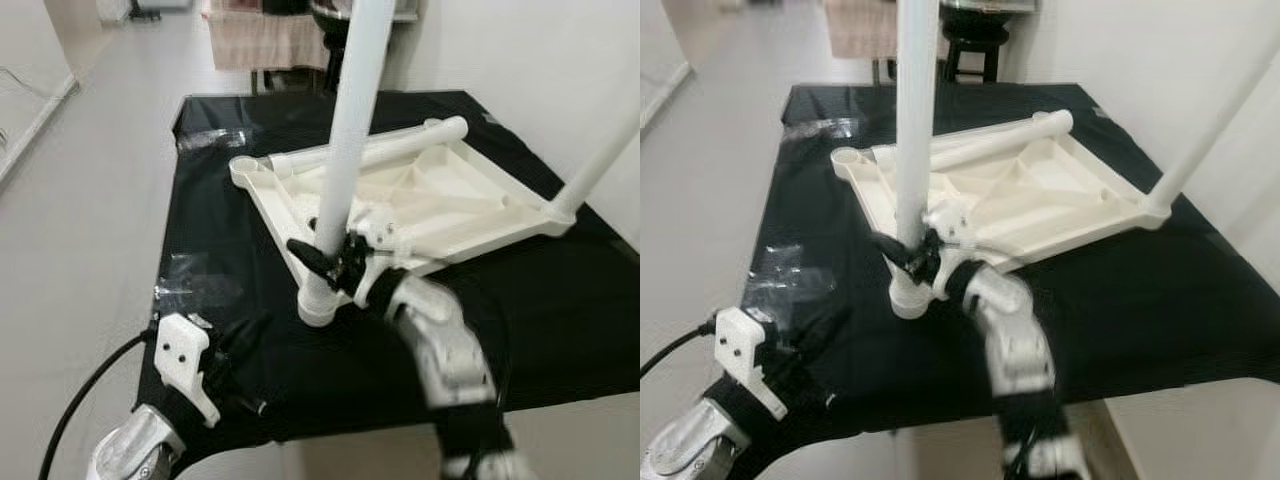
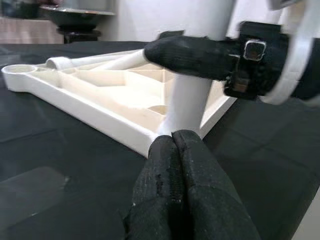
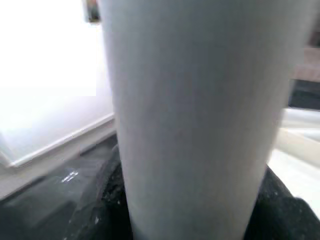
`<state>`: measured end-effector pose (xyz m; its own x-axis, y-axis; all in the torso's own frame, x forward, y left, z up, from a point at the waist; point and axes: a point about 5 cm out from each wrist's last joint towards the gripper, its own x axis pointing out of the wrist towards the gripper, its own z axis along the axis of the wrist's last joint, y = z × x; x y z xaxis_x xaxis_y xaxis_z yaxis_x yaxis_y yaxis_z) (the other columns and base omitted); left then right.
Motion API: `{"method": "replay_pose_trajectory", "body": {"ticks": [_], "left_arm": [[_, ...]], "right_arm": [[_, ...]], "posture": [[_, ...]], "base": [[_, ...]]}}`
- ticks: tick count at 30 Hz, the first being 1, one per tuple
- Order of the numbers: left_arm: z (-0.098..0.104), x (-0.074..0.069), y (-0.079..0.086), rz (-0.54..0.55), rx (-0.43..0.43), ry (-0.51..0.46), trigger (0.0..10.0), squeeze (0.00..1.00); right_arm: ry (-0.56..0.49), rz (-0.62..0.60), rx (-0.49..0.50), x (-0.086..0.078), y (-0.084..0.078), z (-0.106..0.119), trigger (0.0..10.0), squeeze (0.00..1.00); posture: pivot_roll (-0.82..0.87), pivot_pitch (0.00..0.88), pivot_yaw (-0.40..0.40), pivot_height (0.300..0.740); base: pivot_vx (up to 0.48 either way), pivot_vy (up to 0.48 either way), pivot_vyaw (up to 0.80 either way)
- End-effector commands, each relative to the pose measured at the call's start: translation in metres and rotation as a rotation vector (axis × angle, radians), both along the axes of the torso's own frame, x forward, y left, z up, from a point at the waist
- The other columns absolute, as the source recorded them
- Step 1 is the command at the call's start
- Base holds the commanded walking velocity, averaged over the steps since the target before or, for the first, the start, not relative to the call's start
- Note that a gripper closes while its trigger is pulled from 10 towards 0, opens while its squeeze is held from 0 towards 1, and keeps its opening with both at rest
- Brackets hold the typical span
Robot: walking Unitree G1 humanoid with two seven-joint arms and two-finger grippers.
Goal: Building children table
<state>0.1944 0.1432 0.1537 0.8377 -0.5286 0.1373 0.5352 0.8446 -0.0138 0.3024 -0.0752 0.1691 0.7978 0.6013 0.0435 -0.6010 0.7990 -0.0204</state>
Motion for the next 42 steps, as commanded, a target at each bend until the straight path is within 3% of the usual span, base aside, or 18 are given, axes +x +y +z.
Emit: {"method": "replay_pose_trajectory", "body": {"ticks": [1, 4, 5, 8, 9, 10, 13, 14, 15, 16, 17, 24, 25, 27, 28, 37, 41, 42], "left_arm": [[0.000, -0.002, 0.001, -0.012, 0.002, 0.014, 10.0, 0.00], [0.000, -0.002, 0.001, -0.015, 0.004, 0.015, 10.0, 0.00], [0.000, -0.002, 0.001, -0.010, 0.002, 0.014, 10.0, 0.00], [0.000, -0.002, 0.001, -0.001, 0.001, 0.012, 10.0, 0.00], [0.000, -0.002, 0.000, 0.001, 0.001, 0.011, 10.0, 0.00], [0.000, -0.002, 0.000, 0.000, 0.000, 0.012, 10.0, 0.00], [0.000, -0.001, 0.000, -0.002, -0.001, 0.013, 10.0, 0.00], [-0.001, 0.000, -0.002, -0.006, -0.002, 0.014, 10.0, 0.00], [-0.001, 0.000, -0.002, -0.008, -0.002, 0.014, 10.0, 0.00], [-0.001, 0.000, -0.002, -0.008, -0.002, 0.014, 10.0, 0.00], [-0.001, 0.000, -0.002, -0.009, -0.002, 0.014, 10.0, 0.00], [-0.002, 0.001, -0.003, -0.006, -0.001, 0.012, 10.0, 0.00], [-0.003, 0.002, -0.004, -0.005, -0.001, 0.012, 10.0, 0.00], [-0.003, 0.002, -0.005, -0.005, -0.001, 0.012, 10.0, 0.00], [-0.004, 0.002, -0.005, -0.005, -0.002, 0.012, 10.0, 0.00], [-0.003, 0.001, -0.006, -0.007, -0.008, 0.014, 10.0, 0.00], [-0.003, 0.000, -0.005, -0.010, -0.011, 0.015, 10.0, 0.00], [-0.002, 0.000, -0.005, -0.011, -0.012, 0.016, 10.0, 0.00]], "right_arm": [[0.167, -0.054, -0.073, -0.006, -0.007, -0.034, 0.0, 0.00], [0.163, -0.012, -0.095, -0.005, -0.002, -0.036, 0.0, 0.00], [0.163, -0.002, -0.110, -0.003, -0.002, -0.036, 9.8, 0.00], [0.171, 0.060, -0.093, -0.003, 0.000, -0.033, 10.0, 0.00], [0.177, 0.120, -0.078, -0.003, 0.002, -0.030, 10.0, 0.62], [0.183, 0.190, -0.074, -0.006, 0.006, -0.025, 10.0, 1.00], [0.191, 0.253, -0.081, -0.012, 0.010, -0.021, 10.0, 1.00], [0.080, 0.442, -0.084, -0.002, 0.007, 0.001, 10.0, 0.92], [0.031, 0.511, -0.100, 0.003, 0.005, 0.009, 10.0, 0.57], [0.031, 0.511, -0.100, 0.003, 0.005, 0.009, 10.0, 0.57], [-0.002, 0.572, -0.113, 0.008, 0.002, 0.016, 10.0, 0.00], [-0.005, 0.683, -0.117, 0.025, -0.002, 0.028, 10.0, 0.00], [0.026, 0.770, -0.114, 0.038, -0.005, 0.036, 9.6, 0.00], [0.058, 0.817, -0.118, 0.044, -0.008, 0.039, 9.6, 0.00], [0.074, 0.826, -0.124, 0.045, -0.010, 0.038, 0.0, 0.00], [0.068, 0.846, -0.104, 0.043, -0.021, 0.035, 0.0, 0.00], [0.057, 0.749, -0.119, 0.036, -0.039, 0.023, 0.0, 0.00], [0.083, 0.647, -0.131, 0.033, -0.042, 0.013, 0.0, 0.00]], "posture": [[0.11, 0.135, -0.068, 0.740], [0.10, 0.137, -0.074, 0.740], [0.10, 0.138, -0.073, 0.740], [0.10, 0.137, -0.075, 0.740], [0.11, 0.136, -0.076, 0.740], [0.11, 0.135, -0.079, 0.740], [0.11, 0.135, -0.079, 0.740], [0.11, 0.123, -0.085, 0.740], [0.11, 0.121, -0.087, 0.740], [0.11, 0.121, -0.087, 0.740], [0.11, 0.121, -0.087, 0.740], [0.11, 0.112, -0.093, 0.740], [0.12, 0.103, -0.099, 0.740], [0.12, 0.100, -0.099, 0.740], [0.12, 0.100, -0.099, 0.740], [0.12, 0.105, -0.095, 0.740], [0.11, 0.113, -0.090, 0.740], [0.11, 0.117, -0.092, 0.740]], "base": [[0.000, 0.000, 0.00], [0.000, 0.000, 0.00], [0.000, 0.000, 0.00], [0.000, 0.000, 0.00], [0.000, 0.000, 0.00], [0.000, 0.000, 0.00], [0.000, 0.000, 0.00], [0.000, 0.000, 0.00], [0.000, 0.000, 0.00], [0.000, 0.000, 0.00], [0.000, 0.000, 0.00], [0.000, 0.000, 0.00], [0.000, 0.000, 0.00], [0.000, 0.000, 0.00], [0.000, 0.000, 0.00], [0.000, 0.000, 0.00], [0.000, 0.000, 0.00], [0.000, 0.000, 0.00]]}}
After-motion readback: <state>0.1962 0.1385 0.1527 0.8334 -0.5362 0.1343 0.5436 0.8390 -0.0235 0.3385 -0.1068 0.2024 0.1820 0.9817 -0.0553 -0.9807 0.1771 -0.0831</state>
